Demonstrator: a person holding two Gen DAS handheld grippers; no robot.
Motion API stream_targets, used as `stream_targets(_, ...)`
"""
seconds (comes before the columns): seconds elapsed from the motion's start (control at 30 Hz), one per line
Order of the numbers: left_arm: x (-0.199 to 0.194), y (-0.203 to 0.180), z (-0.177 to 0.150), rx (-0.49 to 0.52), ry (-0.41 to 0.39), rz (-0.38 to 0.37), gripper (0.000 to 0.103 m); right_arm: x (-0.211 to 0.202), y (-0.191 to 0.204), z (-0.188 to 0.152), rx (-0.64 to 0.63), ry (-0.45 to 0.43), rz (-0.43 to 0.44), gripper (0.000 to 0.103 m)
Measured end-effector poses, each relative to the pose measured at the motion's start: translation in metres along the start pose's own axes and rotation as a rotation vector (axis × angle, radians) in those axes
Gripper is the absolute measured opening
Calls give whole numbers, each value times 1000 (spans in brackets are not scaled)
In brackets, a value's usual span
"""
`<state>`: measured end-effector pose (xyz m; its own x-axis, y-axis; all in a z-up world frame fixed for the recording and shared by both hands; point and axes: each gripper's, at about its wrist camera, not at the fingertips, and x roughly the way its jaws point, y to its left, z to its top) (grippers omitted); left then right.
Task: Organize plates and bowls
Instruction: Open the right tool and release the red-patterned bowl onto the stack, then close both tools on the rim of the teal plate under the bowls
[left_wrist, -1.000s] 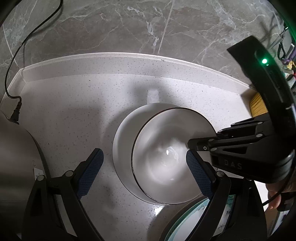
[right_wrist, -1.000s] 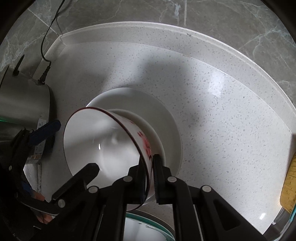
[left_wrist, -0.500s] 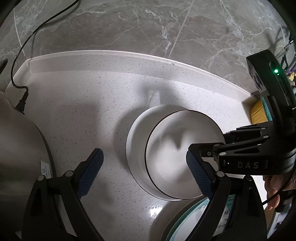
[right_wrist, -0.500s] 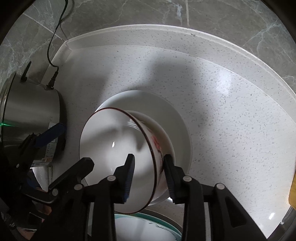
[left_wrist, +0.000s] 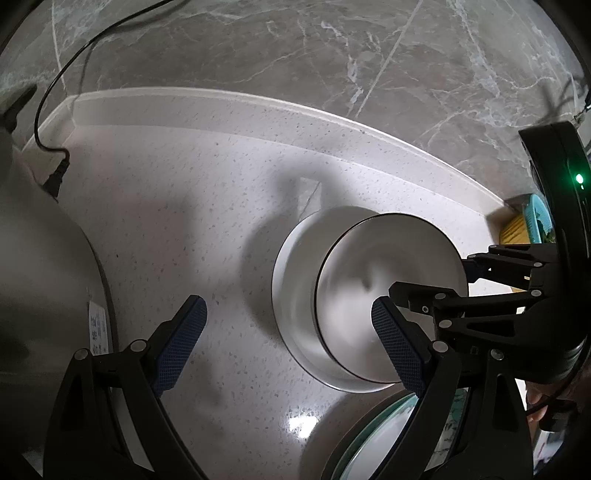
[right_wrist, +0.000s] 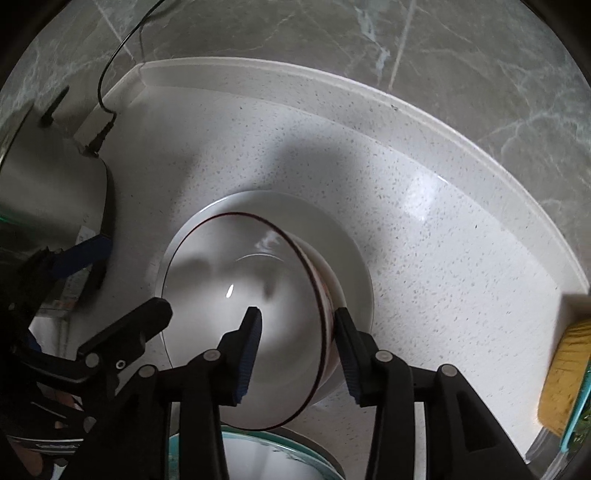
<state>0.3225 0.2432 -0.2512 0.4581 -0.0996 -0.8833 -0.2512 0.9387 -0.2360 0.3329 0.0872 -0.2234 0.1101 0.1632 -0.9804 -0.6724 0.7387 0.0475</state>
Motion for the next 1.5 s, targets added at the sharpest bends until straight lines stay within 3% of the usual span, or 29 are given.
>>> stream_targets(0.17,1,12,-6,-52,6,-21,91,-1,7,-5,-42,-40,-9,56)
stream_targets(0.23,0,16,-8,-65,2,-22,91,-5,2,-8,-15,-77,47,66)
stream_targets(0.3,1,19,-11,-74,6,-23,91,-6,-10,-7,45,-91,98,66)
stream_targets(0.37,1,20,-12,-80,7,-25,91,-5,-15,-7,46,-94,73,66)
stream_targets(0.5,-1,25,-14,-86,-3,-25,91,-16,-26,-7,75,-139,115,66)
stream_targets(0.63,-1,29,-16,-86,12,-14,91,-31,-55,-13,125,-191,65,66)
stream_targets(0.67,-1,29,-17,-80,13,-9,91,-32,-60,-16,131,-193,45,65)
stream_targets(0.73,-2,29,-20,-65,8,-13,91,-27,-83,-22,178,-180,51,42)
stream_targets(0.8,-1,28,-20,-57,12,-12,91,-23,-98,-29,222,-172,88,30)
stream_targets(1.03,7,30,-18,-48,28,-18,91,1,-90,-41,200,-145,229,30)
stream_targets(1.33,20,30,-24,-8,56,39,89,15,-82,-40,151,-119,265,30)
stream_targets(1.5,33,29,-20,8,81,62,77,26,-75,-34,132,-86,272,30)
